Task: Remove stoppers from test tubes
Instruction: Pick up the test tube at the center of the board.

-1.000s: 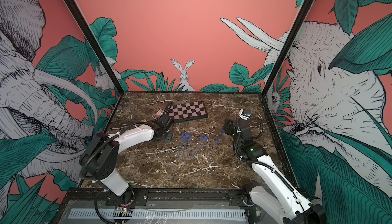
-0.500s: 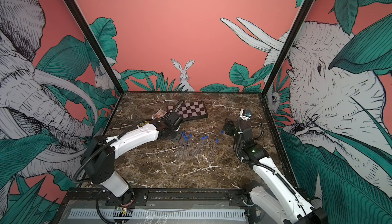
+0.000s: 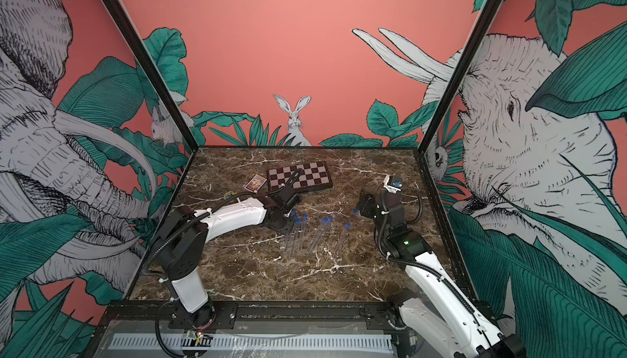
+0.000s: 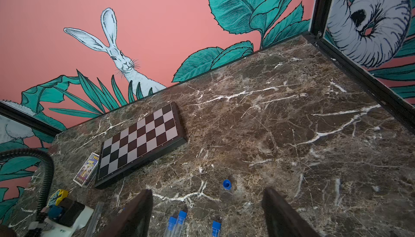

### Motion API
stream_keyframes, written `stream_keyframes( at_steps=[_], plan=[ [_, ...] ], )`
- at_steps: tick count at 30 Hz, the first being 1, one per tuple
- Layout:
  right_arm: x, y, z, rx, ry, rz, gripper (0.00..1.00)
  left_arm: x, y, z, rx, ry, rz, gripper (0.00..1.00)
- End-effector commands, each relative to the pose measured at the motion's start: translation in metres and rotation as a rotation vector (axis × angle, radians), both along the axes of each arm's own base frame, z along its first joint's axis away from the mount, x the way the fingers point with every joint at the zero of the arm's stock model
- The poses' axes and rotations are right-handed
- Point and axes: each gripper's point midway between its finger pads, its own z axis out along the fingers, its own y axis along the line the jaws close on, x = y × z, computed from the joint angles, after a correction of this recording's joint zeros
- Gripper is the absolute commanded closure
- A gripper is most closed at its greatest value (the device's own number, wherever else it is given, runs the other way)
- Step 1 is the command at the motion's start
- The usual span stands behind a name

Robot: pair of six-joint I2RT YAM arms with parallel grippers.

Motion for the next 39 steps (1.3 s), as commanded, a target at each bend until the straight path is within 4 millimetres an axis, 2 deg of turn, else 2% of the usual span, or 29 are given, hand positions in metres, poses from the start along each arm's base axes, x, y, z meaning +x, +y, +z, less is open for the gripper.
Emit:
stream_keyframes(
  at_steps=[1, 16, 26, 31, 39],
  plan=[
    [0.0, 0.0, 0.016, 0.019, -0.041, -0.003, 0.23, 0.001, -0.003, -0.002, -0.005, 0.008, 0.025, 0.65],
    [-0.002, -0.002, 0.016, 0.016, -0.042, -0.01, 0.23, -0.001, -0.001, -0.028, 0.036, 0.052, 0.019, 0.67],
    [-0.002, -0.002, 0.017, 0.017, -0.045, -0.009, 0.23, -0.003, 0.003, -0.036, 0.045, 0.082, 0.02, 0.77],
    [-0.002, 0.002, 0.018, 0.026, -0.047, 0.01, 0.23, 0.004, 0.004, -0.021, 0.035, 0.025, 0.022, 0.81],
    [-0.002, 0.027, 0.027, 0.064, -0.065, 0.146, 0.23, 0.019, -0.003, 0.03, -0.062, -0.137, -0.015, 0.85]
  ],
)
